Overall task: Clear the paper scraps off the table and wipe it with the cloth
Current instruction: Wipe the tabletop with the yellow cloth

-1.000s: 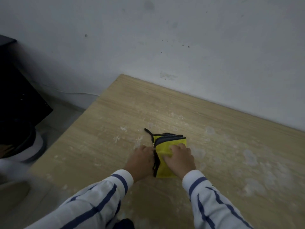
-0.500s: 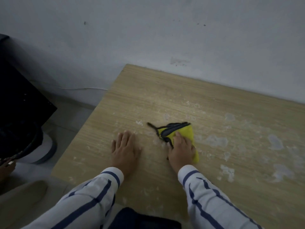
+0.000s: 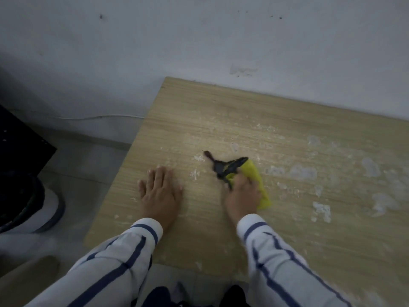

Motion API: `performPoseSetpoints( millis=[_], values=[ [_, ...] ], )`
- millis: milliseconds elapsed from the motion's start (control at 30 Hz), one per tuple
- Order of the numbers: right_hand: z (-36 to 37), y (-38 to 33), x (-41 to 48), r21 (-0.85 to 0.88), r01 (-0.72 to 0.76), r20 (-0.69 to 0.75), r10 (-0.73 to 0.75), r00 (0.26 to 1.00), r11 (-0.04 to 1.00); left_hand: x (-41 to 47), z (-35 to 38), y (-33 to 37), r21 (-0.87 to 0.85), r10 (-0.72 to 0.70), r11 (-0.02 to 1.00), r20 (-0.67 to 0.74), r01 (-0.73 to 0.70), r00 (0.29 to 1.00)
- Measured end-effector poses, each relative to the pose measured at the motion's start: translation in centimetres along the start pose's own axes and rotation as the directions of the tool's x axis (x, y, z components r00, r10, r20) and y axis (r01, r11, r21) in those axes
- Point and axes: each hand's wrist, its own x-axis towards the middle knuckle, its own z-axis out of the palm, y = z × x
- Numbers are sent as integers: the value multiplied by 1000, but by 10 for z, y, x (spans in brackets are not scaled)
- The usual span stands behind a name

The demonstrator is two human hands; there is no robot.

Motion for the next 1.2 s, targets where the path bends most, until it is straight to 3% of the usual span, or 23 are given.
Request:
performPoseSetpoints(
  millis=[67,133,233,300,400,500,567,633,700,800,900,933,1000,1100,1167,1200],
  values=[
    [16,-34,-19,33,193,70,-195,978,981,2,-1,-1,-17,12,1000,16,-12,1000],
    [15,-47,-18,148,296,107,-313,944,944,2,-4,-7,-26,31,999,33,-30,999],
    [-17,-23,19,240,135,-86,-117,989,961,0,-11,-26,-50,19,999,48,-17,999],
    [-36,10,43,146,14,-177,12,984,989,-2,-15,-42,-32,-9,999,41,10,999],
    [-29,16,39,-11,-84,-84,83,993,996,-5,-16,-53,13,-4,1000,9,3,1000],
    [5,-34,0,21,112,-22,-111,994,994,-5,-14,-53,32,-8,999,3,8,1000],
    [23,-69,-26,84,332,106,-339,935,940,-4,-15,-52,36,-7,999,5,7,1000],
    [25,-84,-29,212,389,181,-427,886,897,-2,-18,-53,29,15,999,3,-15,1000],
    [10,-76,-2,280,280,29,-300,953,918,-3,-22,-59,22,26,999,38,-27,999],
    [-20,-36,52,139,99,-194,-71,978,985,-9,-28,-79,31,6,999,51,-8,999],
    [-22,-25,67,-15,-98,-66,97,993,995,-15,-30,-91,50,-3,999,32,1,999],
    [-13,-35,60,-61,-67,-19,66,998,996,-16,-29,-91,52,-5,999,34,3,999],
    [12,-65,36,-74,146,38,-143,989,987,-15,-26,-91,50,-10,999,34,9,999],
    [41,-115,-16,75,431,159,-438,885,899,-13,-27,-91,48,-17,999,41,15,999],
    [37,-128,-28,262,413,239,-474,848,872,-14,-28,-94,38,-2,999,47,0,999],
    [30,-123,-20,319,356,201,-430,880,878,-16,-30,-96,27,11,1000,57,-12,998]
  ],
)
